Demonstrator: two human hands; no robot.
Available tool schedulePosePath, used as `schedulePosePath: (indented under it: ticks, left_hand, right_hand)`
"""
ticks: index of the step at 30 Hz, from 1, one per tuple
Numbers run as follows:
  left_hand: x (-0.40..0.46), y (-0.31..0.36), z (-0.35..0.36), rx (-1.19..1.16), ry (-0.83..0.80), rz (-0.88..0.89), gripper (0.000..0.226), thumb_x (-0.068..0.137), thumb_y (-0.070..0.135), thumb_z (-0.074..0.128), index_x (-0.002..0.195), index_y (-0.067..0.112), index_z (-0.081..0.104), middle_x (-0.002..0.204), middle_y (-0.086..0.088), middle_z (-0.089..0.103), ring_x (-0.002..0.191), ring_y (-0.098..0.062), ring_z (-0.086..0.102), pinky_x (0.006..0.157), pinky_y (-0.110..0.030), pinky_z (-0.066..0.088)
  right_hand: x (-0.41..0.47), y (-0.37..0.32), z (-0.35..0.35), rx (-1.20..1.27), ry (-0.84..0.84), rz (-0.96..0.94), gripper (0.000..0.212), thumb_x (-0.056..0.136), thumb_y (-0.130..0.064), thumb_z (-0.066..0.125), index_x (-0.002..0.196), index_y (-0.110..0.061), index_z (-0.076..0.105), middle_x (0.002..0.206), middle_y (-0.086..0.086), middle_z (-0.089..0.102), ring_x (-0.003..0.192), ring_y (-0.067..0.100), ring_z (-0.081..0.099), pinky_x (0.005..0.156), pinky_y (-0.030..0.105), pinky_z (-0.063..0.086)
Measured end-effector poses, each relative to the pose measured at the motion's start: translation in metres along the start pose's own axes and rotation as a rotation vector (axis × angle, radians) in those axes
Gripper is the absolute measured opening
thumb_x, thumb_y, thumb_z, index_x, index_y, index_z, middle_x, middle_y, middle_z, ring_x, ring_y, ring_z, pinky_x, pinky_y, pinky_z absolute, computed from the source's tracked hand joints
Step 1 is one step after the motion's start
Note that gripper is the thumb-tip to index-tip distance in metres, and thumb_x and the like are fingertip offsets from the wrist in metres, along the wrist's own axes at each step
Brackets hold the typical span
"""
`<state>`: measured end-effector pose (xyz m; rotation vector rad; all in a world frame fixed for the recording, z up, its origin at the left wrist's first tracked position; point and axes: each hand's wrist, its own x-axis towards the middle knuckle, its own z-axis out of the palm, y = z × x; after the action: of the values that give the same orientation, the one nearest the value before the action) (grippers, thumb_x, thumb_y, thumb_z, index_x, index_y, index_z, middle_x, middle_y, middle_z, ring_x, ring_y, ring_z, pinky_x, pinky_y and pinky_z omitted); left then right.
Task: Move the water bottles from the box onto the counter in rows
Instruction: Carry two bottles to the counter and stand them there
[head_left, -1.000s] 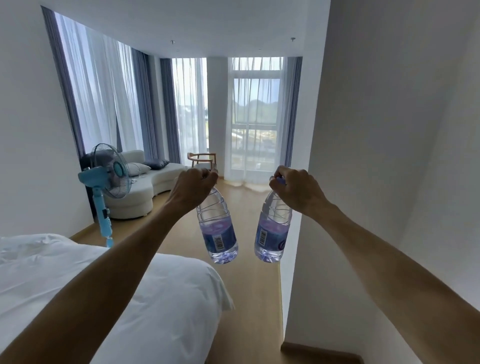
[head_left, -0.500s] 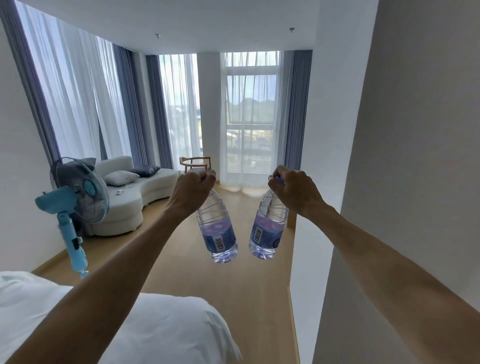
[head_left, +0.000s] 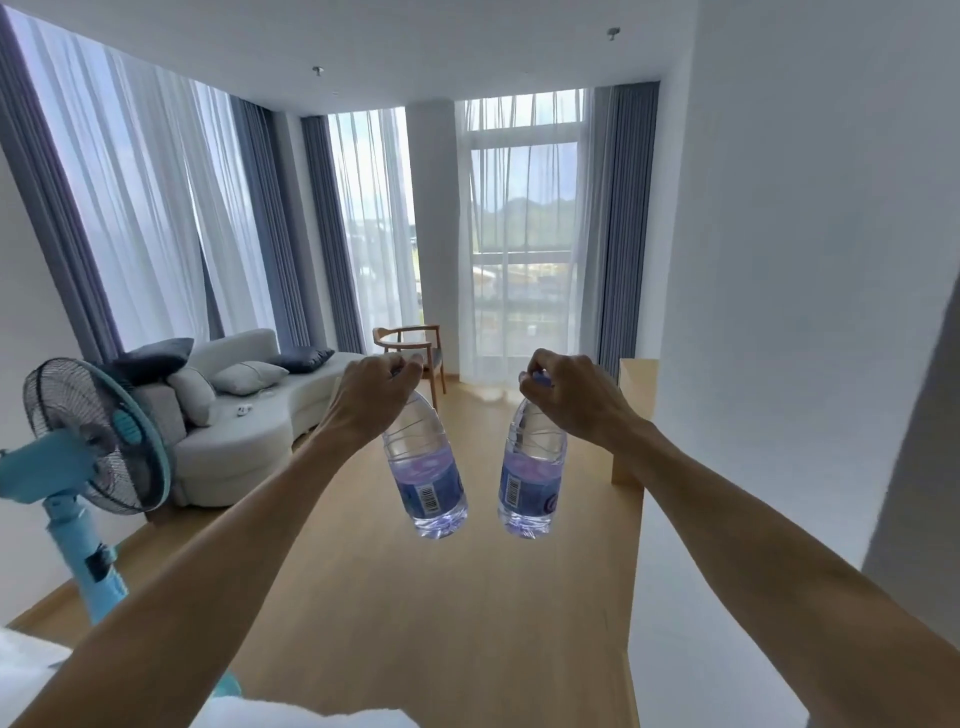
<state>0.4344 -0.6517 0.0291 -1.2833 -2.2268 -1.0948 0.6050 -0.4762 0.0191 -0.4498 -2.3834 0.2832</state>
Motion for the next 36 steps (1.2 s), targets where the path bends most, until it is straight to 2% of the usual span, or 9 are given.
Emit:
schedulePosePath:
  ticks: [6, 11, 15, 19, 23, 27, 32, 35, 36]
  left_hand:
    - [0.091, -0.038, 0.061, 0.019, 0.008, -0.019, 0.045, 0.101, 0.033, 0.042, 0.061, 0.014, 0.052, 0.051, 0.003, 0.049, 0.048, -0.014, 0.047, 0.049, -0.024, 0.035]
    - [0.165, -0.077, 0.120, -0.030, -0.017, -0.034, 0.049, 0.101, 0.035, 0.041, 0.065, 0.006, 0.057, 0.054, -0.004, 0.053, 0.053, -0.021, 0.050, 0.057, -0.031, 0.042]
    - [0.231, -0.107, 0.173, -0.058, -0.001, -0.019, 0.051, 0.100, 0.034, 0.044, 0.052, 0.017, 0.048, 0.044, 0.008, 0.044, 0.044, -0.007, 0.042, 0.050, -0.023, 0.034]
    - [0.308, -0.135, 0.220, -0.088, -0.061, 0.009, 0.050, 0.100, 0.034, 0.044, 0.053, 0.016, 0.048, 0.045, 0.005, 0.042, 0.040, -0.006, 0.040, 0.046, -0.019, 0.032]
    - [0.385, -0.155, 0.268, -0.114, -0.099, 0.038, 0.048, 0.099, 0.032, 0.043, 0.056, 0.013, 0.049, 0.048, 0.003, 0.046, 0.045, -0.008, 0.041, 0.043, -0.014, 0.030]
    - [0.444, -0.168, 0.320, -0.129, -0.103, 0.071, 0.048, 0.100, 0.030, 0.043, 0.055, 0.014, 0.046, 0.049, 0.002, 0.044, 0.044, -0.008, 0.039, 0.043, -0.008, 0.033]
    - [0.519, -0.186, 0.395, -0.115, -0.112, 0.069, 0.048, 0.101, 0.030, 0.042, 0.058, 0.009, 0.047, 0.051, 0.002, 0.045, 0.046, -0.009, 0.040, 0.044, -0.011, 0.031]
    - [0.562, -0.194, 0.441, -0.107, -0.105, 0.064, 0.049, 0.101, 0.031, 0.043, 0.055, 0.013, 0.045, 0.051, 0.003, 0.045, 0.047, -0.009, 0.040, 0.045, -0.012, 0.027]
    - [0.576, -0.196, 0.456, -0.102, -0.108, 0.059, 0.049, 0.100, 0.032, 0.043, 0.055, 0.012, 0.046, 0.051, 0.003, 0.046, 0.048, -0.010, 0.041, 0.047, -0.017, 0.029]
  right_hand:
    - [0.088, 0.063, 0.043, -0.017, 0.046, 0.036, 0.024, 0.097, -0.028, 0.051, 0.105, -0.008, 0.062, 0.098, 0.011, 0.070, 0.070, 0.020, 0.056, 0.056, 0.022, 0.037]
    - [0.156, 0.119, 0.080, -0.026, 0.019, 0.064, 0.024, 0.096, -0.029, 0.050, 0.100, -0.009, 0.061, 0.093, 0.013, 0.070, 0.072, 0.028, 0.063, 0.065, 0.037, 0.054]
    - [0.215, 0.167, 0.116, -0.044, -0.007, 0.064, 0.023, 0.096, -0.030, 0.050, 0.097, -0.010, 0.061, 0.087, 0.010, 0.069, 0.069, 0.026, 0.063, 0.067, 0.043, 0.056]
    - [0.282, 0.214, 0.144, -0.065, -0.008, 0.089, 0.021, 0.096, -0.029, 0.050, 0.094, -0.011, 0.061, 0.084, 0.007, 0.068, 0.068, 0.023, 0.063, 0.068, 0.044, 0.056]
    - [0.346, 0.263, 0.168, -0.070, 0.038, 0.140, 0.023, 0.097, -0.030, 0.049, 0.095, -0.011, 0.060, 0.083, 0.007, 0.068, 0.068, 0.024, 0.062, 0.068, 0.045, 0.056]
    - [0.396, 0.314, 0.189, -0.073, 0.092, 0.189, 0.025, 0.098, -0.032, 0.046, 0.093, -0.011, 0.058, 0.081, 0.009, 0.067, 0.068, 0.027, 0.061, 0.068, 0.046, 0.055]
    - [0.461, 0.391, 0.222, -0.075, 0.101, 0.215, 0.026, 0.098, -0.032, 0.046, 0.094, -0.010, 0.058, 0.080, 0.009, 0.067, 0.068, 0.029, 0.062, 0.069, 0.047, 0.055]
    - [0.499, 0.442, 0.241, -0.068, 0.089, 0.217, 0.026, 0.098, -0.034, 0.046, 0.092, -0.011, 0.057, 0.079, 0.008, 0.067, 0.069, 0.029, 0.062, 0.069, 0.048, 0.055]
    - [0.511, 0.460, 0.246, -0.059, 0.078, 0.217, 0.026, 0.098, -0.034, 0.045, 0.092, -0.012, 0.057, 0.079, 0.008, 0.067, 0.070, 0.029, 0.062, 0.069, 0.048, 0.055]
